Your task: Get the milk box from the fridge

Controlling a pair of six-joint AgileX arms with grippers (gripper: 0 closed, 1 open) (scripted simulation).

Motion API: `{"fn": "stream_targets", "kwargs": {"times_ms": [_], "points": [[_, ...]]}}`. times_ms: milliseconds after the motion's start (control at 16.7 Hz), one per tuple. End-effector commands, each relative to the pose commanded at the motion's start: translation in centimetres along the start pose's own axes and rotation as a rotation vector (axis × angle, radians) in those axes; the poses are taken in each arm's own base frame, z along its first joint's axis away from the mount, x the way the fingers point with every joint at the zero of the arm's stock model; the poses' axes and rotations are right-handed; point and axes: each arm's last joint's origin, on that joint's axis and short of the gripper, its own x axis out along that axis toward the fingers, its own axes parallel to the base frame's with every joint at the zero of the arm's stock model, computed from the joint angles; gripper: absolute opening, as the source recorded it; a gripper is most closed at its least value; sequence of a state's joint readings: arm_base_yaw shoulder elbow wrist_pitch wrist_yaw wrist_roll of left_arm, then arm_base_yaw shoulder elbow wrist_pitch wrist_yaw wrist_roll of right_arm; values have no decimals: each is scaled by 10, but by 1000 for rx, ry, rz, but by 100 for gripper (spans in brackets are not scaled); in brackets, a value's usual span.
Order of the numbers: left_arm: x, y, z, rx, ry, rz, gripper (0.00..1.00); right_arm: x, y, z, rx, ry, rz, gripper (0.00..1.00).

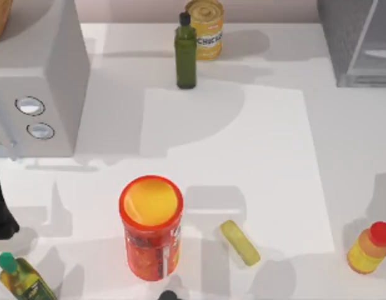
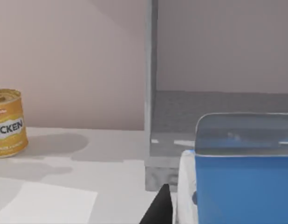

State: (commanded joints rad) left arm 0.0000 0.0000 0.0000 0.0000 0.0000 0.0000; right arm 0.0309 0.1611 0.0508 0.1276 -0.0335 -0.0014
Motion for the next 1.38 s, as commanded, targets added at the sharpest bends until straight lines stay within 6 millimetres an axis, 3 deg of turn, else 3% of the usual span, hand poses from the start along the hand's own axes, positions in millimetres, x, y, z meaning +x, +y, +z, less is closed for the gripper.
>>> {"fn": "stream_targets", "kwargs": {"times_ms": [300,600,960,1200,1380], "points": [[0,0,0,0,0,0,100,36,13,24,-12,2,151,0],[0,0,0,0,0,0,100,99,40,23,-23,31,343,0],[0,0,0,0,0,0,100,165,85,-34,-28,81,560,0],[0,0,0,0,0,0,100,182,107,-78,-25,104,660,0],[0,0,0,0,0,0,100,185,115,-95,-23,108,697,0]]}}
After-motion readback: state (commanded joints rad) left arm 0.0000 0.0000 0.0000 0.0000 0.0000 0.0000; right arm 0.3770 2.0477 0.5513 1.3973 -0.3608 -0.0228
